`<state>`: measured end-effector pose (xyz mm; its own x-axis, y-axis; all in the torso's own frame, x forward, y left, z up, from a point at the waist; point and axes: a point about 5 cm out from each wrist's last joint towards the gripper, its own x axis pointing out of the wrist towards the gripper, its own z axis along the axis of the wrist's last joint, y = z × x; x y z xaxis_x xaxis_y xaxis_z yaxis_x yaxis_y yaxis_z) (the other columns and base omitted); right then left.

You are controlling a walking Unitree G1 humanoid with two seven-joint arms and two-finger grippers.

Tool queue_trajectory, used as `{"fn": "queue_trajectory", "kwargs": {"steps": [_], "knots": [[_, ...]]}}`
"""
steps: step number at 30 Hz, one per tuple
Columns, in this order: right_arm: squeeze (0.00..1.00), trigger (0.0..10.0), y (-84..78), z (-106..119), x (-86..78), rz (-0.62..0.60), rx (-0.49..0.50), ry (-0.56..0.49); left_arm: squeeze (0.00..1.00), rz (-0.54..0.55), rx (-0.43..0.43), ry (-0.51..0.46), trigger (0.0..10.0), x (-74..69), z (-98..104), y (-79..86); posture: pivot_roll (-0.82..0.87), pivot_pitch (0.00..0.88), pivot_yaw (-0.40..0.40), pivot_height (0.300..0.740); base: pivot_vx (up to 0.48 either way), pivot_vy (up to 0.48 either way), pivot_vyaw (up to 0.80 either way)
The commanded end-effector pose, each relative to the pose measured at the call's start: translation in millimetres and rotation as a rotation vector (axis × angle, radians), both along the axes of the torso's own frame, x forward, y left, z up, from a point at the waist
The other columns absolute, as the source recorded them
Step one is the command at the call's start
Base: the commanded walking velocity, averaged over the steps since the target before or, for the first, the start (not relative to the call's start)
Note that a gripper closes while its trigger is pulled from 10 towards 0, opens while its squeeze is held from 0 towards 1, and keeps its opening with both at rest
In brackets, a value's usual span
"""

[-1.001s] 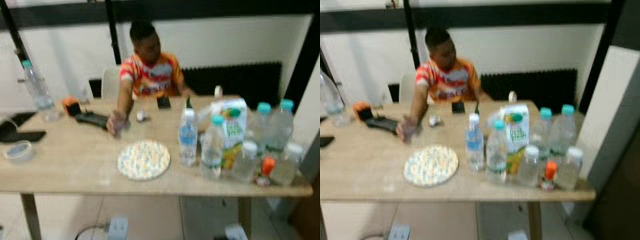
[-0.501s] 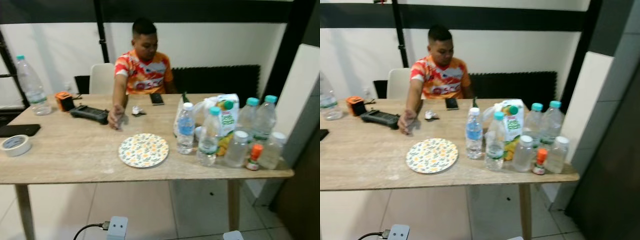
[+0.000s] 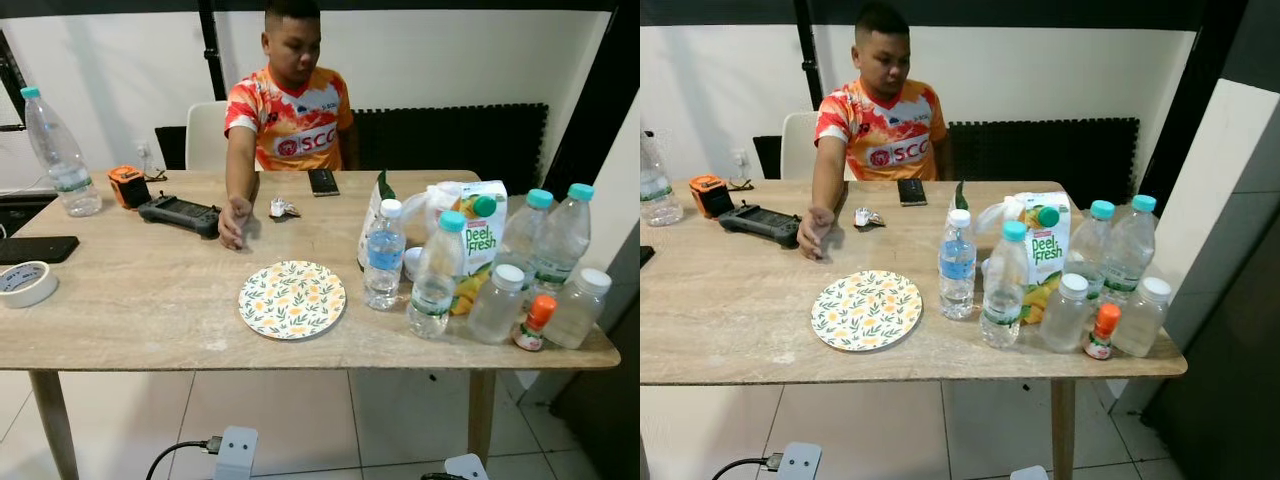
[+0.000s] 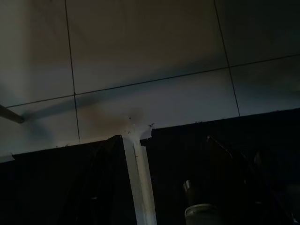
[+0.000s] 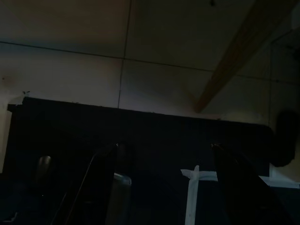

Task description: Restocking fridge

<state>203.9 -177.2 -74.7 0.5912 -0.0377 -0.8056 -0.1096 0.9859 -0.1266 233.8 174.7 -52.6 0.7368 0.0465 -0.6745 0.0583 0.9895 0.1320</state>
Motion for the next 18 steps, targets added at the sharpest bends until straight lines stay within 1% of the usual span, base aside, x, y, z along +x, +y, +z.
{"fn": "queue_trajectory", "kwargs": {"steps": [1, 2, 3, 9, 12, 13, 17, 18], "knots": [[0.0, 10.0, -2.0, -0.2, -1.3, -0.014, 0.015, -0.008, 0.0, -0.02, 0.023, 0.021, 10.0, -5.1, -3.3, 3.3, 0.0, 0.09, 0.007, 0.74, 0.0, -0.48, 0.0], [0.0, 10.0, -4.5, 0.6, -0.2, -0.015, 0.024, -0.006, 0.0, -0.038, -0.008, 0.014, 10.0, -5.8, -3.8, -2.3, 0.0, 0.093, 0.006, 0.74, 0.0, -0.244, 0.0], [0.0, 10.0, -5.5, 0.8, 0.0, -0.016, 0.03, -0.004, 0.0, -0.039, -0.022, 0.006, 10.0, -6.0, -3.6, -4.2, 0.0, 0.095, 0.006, 0.74, 0.0, -0.244, 0.0], [0.0, 10.0, -8.2, 4.3, 4.8, 0.033, 0.063, -0.005, 0.0, -0.041, -0.01, 0.0, 10.0, -5.7, -3.2, -5.0, 0.0, 0.097, -0.001, 0.74, 0.0, 0.0, 0.0], [0.0, 10.0, -9.0, 9.1, 11.0, 0.135, 0.061, -0.013, 0.0, -0.029, -0.013, -0.008, 10.0, -4.8, -2.3, -3.5, -0.01, 0.094, -0.007, 0.74, 0.0, 0.0, 0.0], [0.0, 10.0, -9.0, 9.1, 11.0, 0.135, 0.061, -0.013, 0.0, -0.029, -0.013, -0.008, 10.0, -4.8, -2.3, -3.5, -0.01, 0.094, -0.007, 0.74, 0.0, 0.0, 0.0], [0.0, 10.0, -6.6, 17.8, 21.2, 0.249, 0.089, -0.046, 0.0, -0.026, -0.009, -0.014, 10.0, -5.1, -2.0, -1.4, -0.01, 0.091, -0.007, 0.74, 0.0, 0.0, 0.0], [0.0, 10.0, -6.6, 17.8, 21.2, 0.249, 0.089, -0.046, 0.0, -0.026, -0.009, -0.014, 10.0, -5.1, -2.0, -1.4, -0.01, 0.091, -0.007, 0.74, 0.0, 0.0, 0.0]]}}
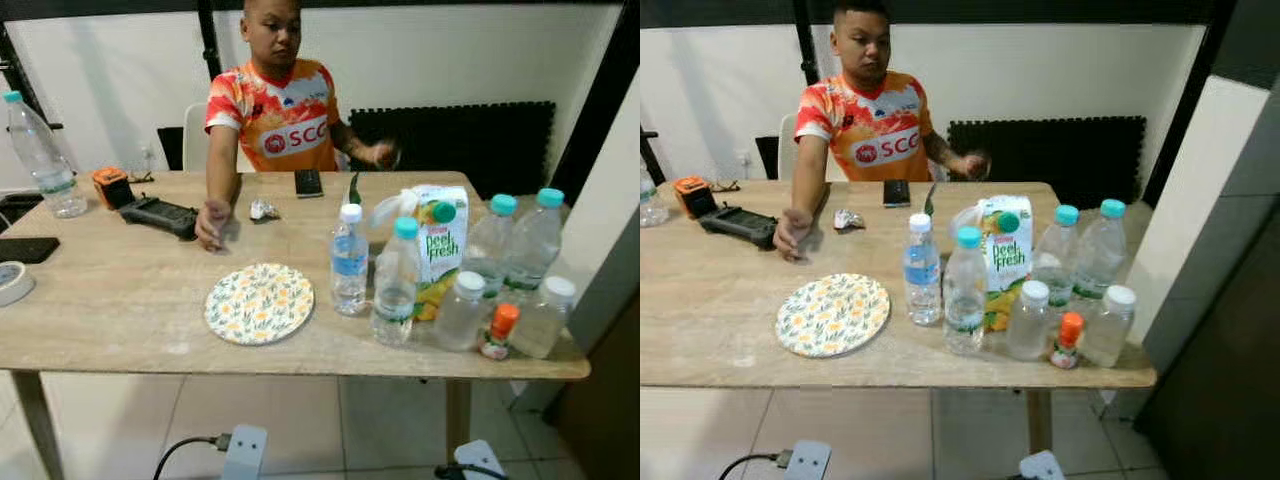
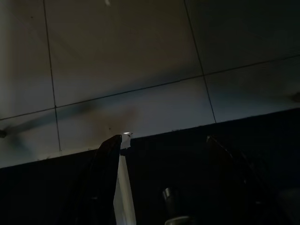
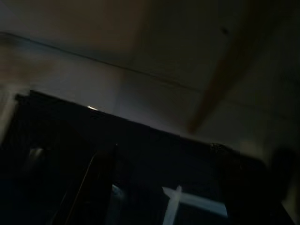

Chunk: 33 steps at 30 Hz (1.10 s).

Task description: Restocking fridge

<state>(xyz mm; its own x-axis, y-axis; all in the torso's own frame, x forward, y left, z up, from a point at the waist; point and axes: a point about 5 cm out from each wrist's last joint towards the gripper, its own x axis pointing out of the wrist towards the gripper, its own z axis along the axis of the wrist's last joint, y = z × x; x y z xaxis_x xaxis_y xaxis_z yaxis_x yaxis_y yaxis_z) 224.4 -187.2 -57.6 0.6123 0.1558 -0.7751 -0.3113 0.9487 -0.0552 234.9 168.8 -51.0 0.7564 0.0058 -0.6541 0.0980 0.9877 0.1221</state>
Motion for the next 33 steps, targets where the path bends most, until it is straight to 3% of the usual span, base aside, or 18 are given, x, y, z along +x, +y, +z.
{"fn": "queue_trajectory", "kwargs": {"steps": [1, 5, 6, 8, 9, 10, 11, 12, 13, 15, 22, 27, 31, 32, 33], "knots": [[0.0, 10.0, 6.5, 7.4, 5.8, 0.14, 0.042, -0.028, 0.0, 0.018, 0.006, 0.014, 10.0, -7.6, -4.1, 5.6, -0.02, 0.088, -0.005, 0.74, 0.0, 0.0, 0.0], [0.0, 10.0, 12.9, 17.6, 9.9, 0.269, 0.127, -0.049, 0.0, 0.018, 0.007, 0.014, 10.0, -8.9, -4.7, 6.6, -0.02, 0.086, -0.004, 0.74, 0.0, 0.0, 0.0], [0.0, 10.0, 19.8, 32.4, 13.3, 0.382, 0.225, -0.081, 0.0, 0.016, 0.008, 0.016, 10.0, -10.3, -5.5, 6.7, -0.02, 0.085, -0.005, 0.74, 0.0, 0.0, 0.0], [0.0, 10.0, 22.1, 37.9, 14.1, 0.416, 0.257, -0.093, 0.0, 0.015, 0.009, 0.017, 10.0, -10.8, -5.7, 6.7, -0.02, 0.085, -0.005, 0.74, 0.0, 0.0, 0.0], [0.0, 10.0, 29.6, 63.2, 23.1, 0.422, 0.428, -0.149, 0.0, 0.013, 0.01, 0.02, 10.0, -11.8, -6.4, 6.5, -0.02, 0.083, -0.008, 0.74, 0.0, 0.0, 0.0], [0.0, 10.0, 32.6, 81.4, 29.6, 0.425, 0.525, -0.194, 0.0, 0.012, 0.011, 0.021, 10.0, -12.1, -6.6, 6.5, -0.02, 0.083, -0.009, 0.74, 0.0, 0.0, 0.0], [0.0, 10.0, 34.7, 94.0, 33.0, 0.433, 0.589, -0.224, 0.0, 0.011, 0.012, 0.021, 10.0, -12.4, -6.8, 6.5, -0.02, 0.083, -0.009, 0.74, 0.0, 0.0, 0.0], [0.0, 10.0, 34.7, 94.0, 33.0, 0.433, 0.589, -0.224, 0.0, 0.011, 0.012, 0.021, 10.0, -12.4, -6.8, 6.5, -0.02, 0.083, -0.009, 0.74, 0.0, 0.0, 0.0], [0.0, 10.0, 35.7, 120.3, 42.3, 0.447, 0.671, -0.305, 0.0, 0.01, 0.012, 0.023, 10.0, -13.0, -7.2, 6.2, -0.02, 0.081, -0.009, 0.74, 0.0, 0.0, 0.0], [0.0, 10.0, 35.4, 142.4, 48.4, 0.469, 0.731, -0.366, 0.0, 0.008, 0.012, 0.024, 10.0, -13.8, -7.6, 5.9, -0.02, 0.077, -0.008, 0.74, 0.0, 0.0, 0.0], [0.0, 10.0, 31.9, 172.2, 51.7, 0.536, 0.768, -0.448, 0.0, 0.003, 0.013, 0.026, 10.0, -14.9, -8.2, 5.7, -0.02, 0.074, -0.006, 0.74, 0.0, 0.0, 0.0], [0.0, 10.0, 16.4, 198.2, 65.1, 0.45, 0.765, -0.571, 0.0, 0.0, 0.015, 0.027, 10.0, -15.5, -8.6, 6.0, -0.02, 0.074, -0.001, 0.74, 0.0, 0.0, 0.0], [0.02, 10.0, -0.1, 221.2, 75.6, 0.312, 0.808, -0.668, 0.0, -0.009, 0.023, 0.028, 10.0, -13.7, -7.7, 6.6, -0.02, 0.078, 0.003, 0.74, 0.0, 0.0, 0.0], [0.36, 10.0, -3.9, 225.9, 79.0, 0.278, 0.809, -0.691, 0.0, -0.009, 0.024, 0.027, 10.0, -12.8, -7.2, 6.9, -0.02, 0.079, 0.004, 0.74, 0.0, 0.0, 0.0], [0.36, 10.0, -3.9, 225.9, 79.0, 0.278, 0.809, -0.691, 0.0, -0.009, 0.024, 0.027, 10.0, -12.8, -7.2, 6.9, -0.02, 0.079, 0.004, 0.74, 0.0, 0.0, 0.0]]}}
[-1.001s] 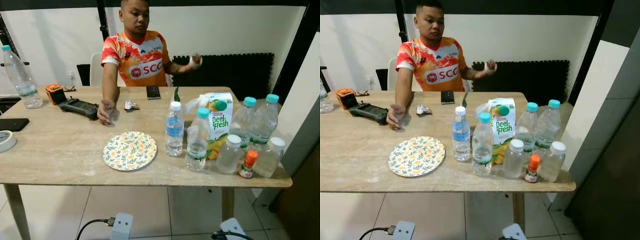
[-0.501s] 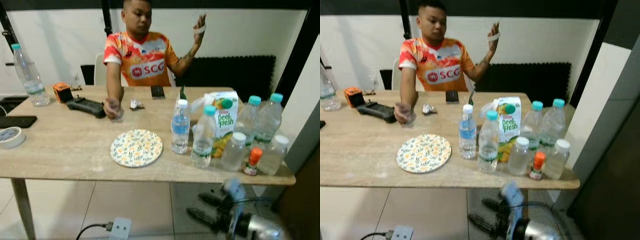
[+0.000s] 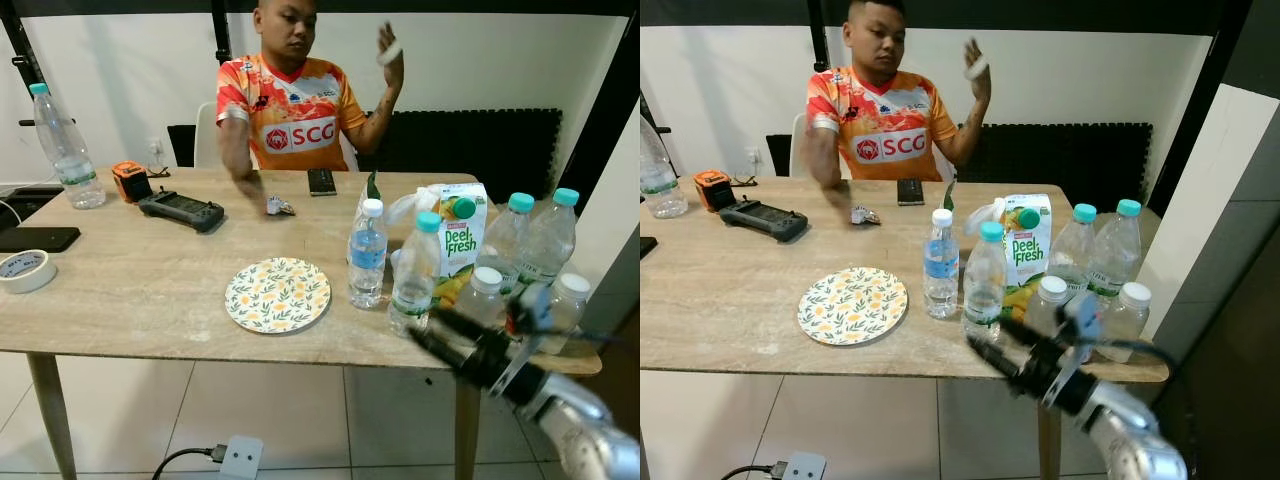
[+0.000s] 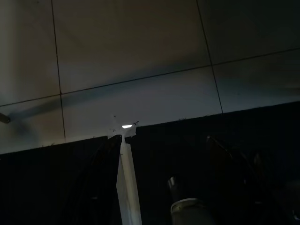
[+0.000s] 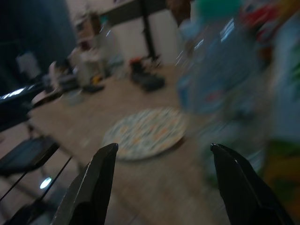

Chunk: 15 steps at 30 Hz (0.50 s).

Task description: Restocking fridge

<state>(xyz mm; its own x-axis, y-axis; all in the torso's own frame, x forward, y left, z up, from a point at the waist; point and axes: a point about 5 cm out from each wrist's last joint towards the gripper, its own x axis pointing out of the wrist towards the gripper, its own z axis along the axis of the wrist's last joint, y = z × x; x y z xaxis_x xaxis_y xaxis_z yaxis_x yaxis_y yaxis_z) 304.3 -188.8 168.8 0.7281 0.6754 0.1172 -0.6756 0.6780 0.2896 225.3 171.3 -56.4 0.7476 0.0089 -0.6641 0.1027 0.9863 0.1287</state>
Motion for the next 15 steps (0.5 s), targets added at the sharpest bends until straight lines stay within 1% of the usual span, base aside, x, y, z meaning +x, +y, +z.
{"fn": "queue_trajectory", "kwargs": {"steps": [1, 2, 5, 6, 7, 8, 9, 10, 11, 12, 13, 15], "knots": [[0.92, 10.0, -5.6, 3.5, 2.7, -0.051, 0.029, 0.003, 0.0, -0.006, 0.017, 0.012, 10.0, -2.5, -1.3, 4.8, -0.02, 0.08, 0.005, 0.74, 0.0, 0.0, 0.0], [1.0, 10.0, -8.6, 6.9, 6.2, -0.084, 0.035, -0.006, 0.0, -0.006, 0.018, 0.01, 10.0, -1.5, -0.7, 5.3, -0.02, 0.083, 0.007, 0.74, 0.0, 0.0, 0.0], [1.0, 10.0, -13.0, 11.4, 13.1, -0.149, 0.034, -0.017, 0.0, -0.006, 0.019, 0.007, 10.0, 0.0, 0.3, 5.6, -0.02, 0.084, 0.01, 0.74, 0.0, 0.0, 0.0], [1.0, 10.0, -14.8, 11.8, 17.6, -0.201, 0.019, -0.015, 0.0, -0.007, 0.019, 0.006, 10.0, 0.3, 0.5, 5.6, -0.02, 0.084, 0.012, 0.74, 0.0, 0.0, 0.0], [1.0, 10.0, -14.8, 11.8, 17.6, -0.201, 0.019, -0.015, 0.0, -0.007, 0.019, 0.006, 10.0, 0.3, 0.5, 5.6, -0.02, 0.084, 0.012, 0.74, 0.0, 0.0, 0.0], [1.0, 10.0, -15.8, 12.0, 21.1, -0.241, 0.008, -0.013, 0.0, -0.008, 0.02, 0.006, 10.0, 0.5, 0.6, 5.7, -0.02, 0.084, 0.012, 0.74, 0.0, 0.0, 0.0], [1.0, 10.0, -15.8, 12.0, 21.1, -0.241, 0.008, -0.013, 0.0, -0.008, 0.02, 0.006, 10.0, 0.5, 0.6, 5.7, -0.02, 0.084, 0.012, 0.74, 0.0, 0.0, 0.0], [0.63, 10.0, -16.2, 12.6, 23.8, -0.274, 0.002, -0.011, 0.0, -0.009, 0.02, 0.006, 10.0, 0.8, 0.7, 5.7, -0.02, 0.084, 0.012, 0.74, 0.0, 0.0, 0.0], [0.07, 10.0, -17.4, 13.1, 27.3, -0.317, 0.0, -0.009, 0.0, -0.01, 0.021, 0.005, 10.0, 1.3, 1.0, 5.5, -0.02, 0.084, 0.012, 0.74, 0.0, 0.0, 0.0], [0.0, 10.0, -18.5, 13.8, 30.6, -0.353, -0.009, -0.01, 0.0, -0.01, 0.021, 0.003, 10.0, 2.4, 1.7, 5.3, -0.01, 0.085, 0.012, 0.74, 0.0, 0.0, 0.0], [0.0, 10.0, -19.9, 14.3, 33.8, -0.389, -0.018, -0.01, 0.0, -0.009, 0.021, 0.001, 10.0, 3.2, 2.2, 5.3, -0.01, 0.085, 0.012, 0.74, 0.0, 0.0, 0.0], [0.0, 10.0, -21.0, 15.3, 37.3, -0.424, -0.042, -0.014, 0.0, -0.008, 0.021, -0.002, 10.0, 4.0, 2.8, 5.4, -0.01, 0.085, 0.012, 0.74, 0.0, 0.0, 0.0]]}}
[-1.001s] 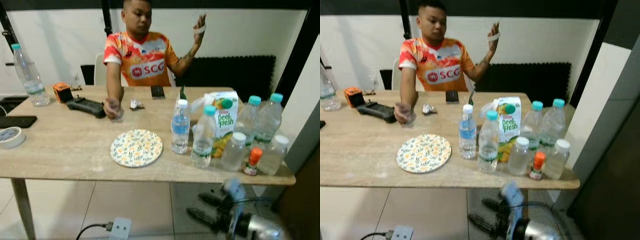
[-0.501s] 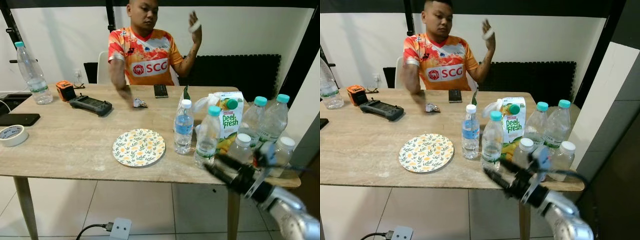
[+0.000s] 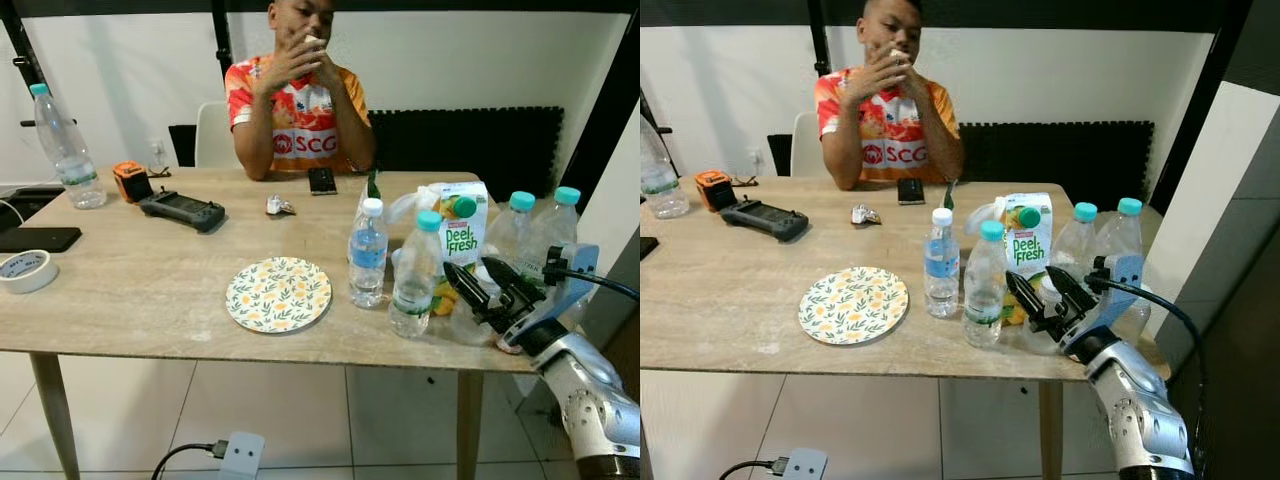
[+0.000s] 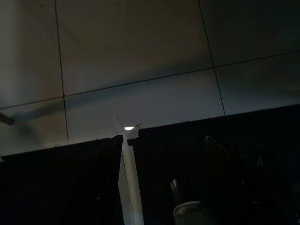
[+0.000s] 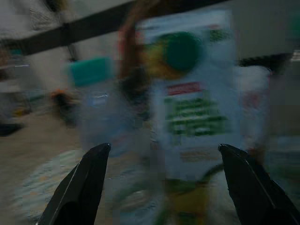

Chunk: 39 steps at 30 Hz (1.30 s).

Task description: Restocking fridge

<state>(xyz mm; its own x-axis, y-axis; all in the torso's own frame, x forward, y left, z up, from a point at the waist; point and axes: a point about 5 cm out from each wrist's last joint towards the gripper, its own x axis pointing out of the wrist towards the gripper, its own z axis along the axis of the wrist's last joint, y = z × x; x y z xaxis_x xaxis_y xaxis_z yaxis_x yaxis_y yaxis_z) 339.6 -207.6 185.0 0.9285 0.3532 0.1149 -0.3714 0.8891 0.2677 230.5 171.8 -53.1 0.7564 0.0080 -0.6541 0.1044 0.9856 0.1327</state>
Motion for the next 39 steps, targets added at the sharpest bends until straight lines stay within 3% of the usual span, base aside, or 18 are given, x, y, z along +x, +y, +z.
{"fn": "queue_trajectory", "kwargs": {"steps": [1, 9, 14, 15, 17, 27, 39], "knots": [[0.0, 10.0, -2.2, -0.9, 2.0, -0.037, -0.021, 0.0, 0.0, -0.005, 0.019, 0.011, 10.0, -1.2, -0.6, 5.0, -0.01, 0.085, 0.012, 0.74, 0.0, 0.0, 0.0], [0.0, 10.0, -8.7, 2.4, 9.2, -0.137, -0.075, -0.019, 0.0, -0.001, 0.022, 0.013, 10.0, -2.0, -0.8, 7.4, 0.0, 0.087, 0.012, 0.74, 0.0, 0.0, 0.0], [0.0, 10.0, -7.6, -3.0, 10.0, -0.137, -0.144, -0.003, 0.0, -0.001, 0.021, 0.015, 10.0, -2.3, -1.0, 7.2, 0.0, 0.089, 0.014, 0.74, 0.0, 0.0, 0.0], [0.0, 10.0, -5.5, -12.6, 9.8, -0.129, -0.217, 0.037, 0.0, -0.003, 0.019, 0.014, 10.0, -2.0, -0.9, 6.9, 0.0, 0.09, 0.015, 0.74, 0.0, 0.0, 0.0], [0.0, 10.0, -4.7, -19.5, 9.5, -0.129, -0.235, 0.072, 0.0, -0.005, 0.016, 0.012, 10.0, -1.0, -0.4, 6.0, 0.0, 0.09, 0.015, 0.74, 0.0, 0.0, 0.0], [0.0, 10.0, -6.2, -25.5, 12.4, -0.165, -0.191, 0.109, 0.0, -0.012, 0.019, 0.008, 10.0, 1.1, 1.0, 6.2, 0.0, 0.088, 0.018, 0.74, 0.0, 0.0, 0.0], [0.0, 10.0, -7.1, -30.2, 13.2, -0.174, -0.206, 0.134, 0.0, -0.012, 0.014, 0.003, 10.0, 3.2, 2.3, 5.3, 0.0, 0.09, 0.016, 0.74, 0.0, 0.0, 0.0]]}}
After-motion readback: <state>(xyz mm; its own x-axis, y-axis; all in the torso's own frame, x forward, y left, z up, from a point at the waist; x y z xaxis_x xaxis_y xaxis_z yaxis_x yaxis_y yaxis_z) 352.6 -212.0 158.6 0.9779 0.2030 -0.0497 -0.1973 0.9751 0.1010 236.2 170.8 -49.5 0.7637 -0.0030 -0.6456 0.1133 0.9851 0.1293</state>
